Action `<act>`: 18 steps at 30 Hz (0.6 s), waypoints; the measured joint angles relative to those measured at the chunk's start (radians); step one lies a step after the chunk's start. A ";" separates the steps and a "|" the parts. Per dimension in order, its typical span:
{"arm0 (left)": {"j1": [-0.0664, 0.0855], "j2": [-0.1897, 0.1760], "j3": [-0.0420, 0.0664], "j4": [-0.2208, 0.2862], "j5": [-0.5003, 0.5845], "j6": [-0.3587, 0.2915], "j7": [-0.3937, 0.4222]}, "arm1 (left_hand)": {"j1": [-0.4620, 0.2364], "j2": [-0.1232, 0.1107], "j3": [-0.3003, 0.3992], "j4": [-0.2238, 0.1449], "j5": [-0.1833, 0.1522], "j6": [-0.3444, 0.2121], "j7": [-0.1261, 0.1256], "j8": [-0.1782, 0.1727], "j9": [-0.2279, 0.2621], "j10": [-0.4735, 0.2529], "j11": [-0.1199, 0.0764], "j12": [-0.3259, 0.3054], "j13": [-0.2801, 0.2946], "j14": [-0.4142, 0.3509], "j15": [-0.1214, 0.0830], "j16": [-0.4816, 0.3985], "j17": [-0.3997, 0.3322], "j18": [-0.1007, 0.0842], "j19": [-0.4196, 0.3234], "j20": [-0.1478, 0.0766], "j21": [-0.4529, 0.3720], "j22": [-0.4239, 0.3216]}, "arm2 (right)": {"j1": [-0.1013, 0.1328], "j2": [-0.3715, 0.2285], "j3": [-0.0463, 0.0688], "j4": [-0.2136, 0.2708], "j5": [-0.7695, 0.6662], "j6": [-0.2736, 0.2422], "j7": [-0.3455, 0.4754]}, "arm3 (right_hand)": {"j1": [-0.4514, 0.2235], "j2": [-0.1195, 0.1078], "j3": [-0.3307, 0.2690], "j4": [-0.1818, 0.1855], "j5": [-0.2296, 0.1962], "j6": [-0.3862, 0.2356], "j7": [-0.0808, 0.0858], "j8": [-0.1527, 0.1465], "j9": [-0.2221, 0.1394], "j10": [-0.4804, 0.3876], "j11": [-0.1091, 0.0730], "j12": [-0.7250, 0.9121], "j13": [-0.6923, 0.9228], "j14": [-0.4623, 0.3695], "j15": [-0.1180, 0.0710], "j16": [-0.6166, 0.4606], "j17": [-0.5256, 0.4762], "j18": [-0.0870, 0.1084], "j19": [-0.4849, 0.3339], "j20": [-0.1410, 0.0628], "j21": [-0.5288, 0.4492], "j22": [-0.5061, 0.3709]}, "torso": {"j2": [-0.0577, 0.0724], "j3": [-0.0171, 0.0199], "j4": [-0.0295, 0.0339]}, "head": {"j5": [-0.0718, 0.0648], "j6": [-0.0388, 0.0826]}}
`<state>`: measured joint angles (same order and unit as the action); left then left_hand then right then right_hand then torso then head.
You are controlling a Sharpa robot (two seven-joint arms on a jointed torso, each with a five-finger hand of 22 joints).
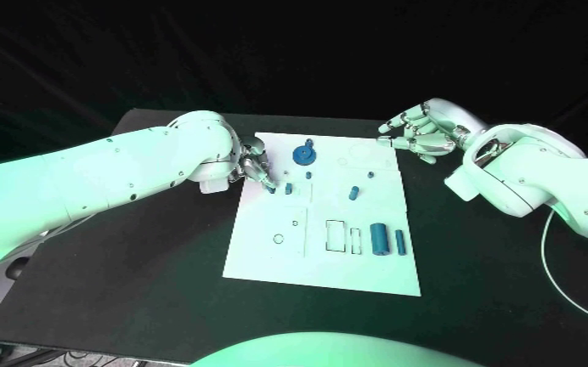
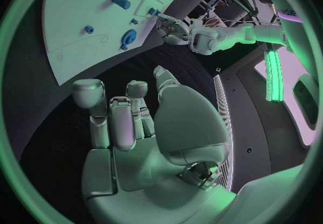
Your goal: Assemble the parts on the task board
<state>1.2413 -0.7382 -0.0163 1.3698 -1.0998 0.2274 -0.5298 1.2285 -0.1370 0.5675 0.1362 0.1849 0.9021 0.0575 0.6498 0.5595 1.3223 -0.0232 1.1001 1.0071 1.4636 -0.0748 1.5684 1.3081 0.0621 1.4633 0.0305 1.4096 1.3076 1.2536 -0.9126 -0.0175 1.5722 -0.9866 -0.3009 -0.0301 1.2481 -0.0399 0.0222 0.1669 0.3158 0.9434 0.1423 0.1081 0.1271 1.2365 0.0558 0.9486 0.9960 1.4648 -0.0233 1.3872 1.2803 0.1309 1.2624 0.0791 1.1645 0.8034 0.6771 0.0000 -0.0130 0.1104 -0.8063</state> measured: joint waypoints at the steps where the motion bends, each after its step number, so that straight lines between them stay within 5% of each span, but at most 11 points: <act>1: 0.000 0.000 0.000 0.001 0.000 0.002 0.000 | 0.000 0.000 0.000 0.000 0.000 0.000 0.000 0.000 0.000 0.000 0.000 0.000 0.000 0.000 0.000 0.000 0.000 0.000 0.000 0.000 0.000 0.000 | 0.000 0.000 0.000 0.000 0.000 0.000 0.000 | 0.000 0.000 0.000 0.000 0.000 0.000 0.000 0.000 0.000 0.000 0.000 0.000 0.000 0.000 0.000 0.000 0.000 0.000 0.000 0.000 0.000 0.000 | 0.000 -0.0001 0.0000 | 0.000 0.000; 18: -0.003 0.009 0.001 -0.007 -0.006 0.013 -0.004 | 0.000 0.000 0.003 0.000 0.003 0.006 -0.002 0.000 0.004 0.000 0.000 0.000 0.000 0.000 0.000 0.000 0.000 0.000 0.000 0.000 0.000 0.000 | 0.000 0.000 0.000 0.002 0.000 0.001 0.000 | 0.004 0.004 -0.006 0.006 0.008 0.000 0.000 0.000 0.000 0.000 0.000 0.000 0.001 0.000 0.000 0.000 0.000 0.000 0.000 0.000 0.000 0.000 | 0.000 -0.0002 -0.0004 | 0.004 -0.002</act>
<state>1.2384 -0.7296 -0.0154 1.3629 -1.1057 0.2403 -0.5339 1.2285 -0.1369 0.5710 0.1361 0.1882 0.9080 0.0554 0.6502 0.5631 1.3224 -0.0234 1.1001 1.0071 1.4636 -0.0747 1.5684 1.3079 0.0621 1.4633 0.0305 1.4096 1.3075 1.2536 -0.9128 -0.0175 1.5739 -0.9866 -0.3002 -0.0301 1.2521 -0.0359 0.0167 0.1725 0.3235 0.9434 0.1423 0.1081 0.1271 1.2365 0.0558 0.9486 0.9972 1.4648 -0.0233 1.3872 1.2803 0.1309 1.2624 0.0791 1.1645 0.8034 0.6774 -0.0002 -0.0134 0.1149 -0.8087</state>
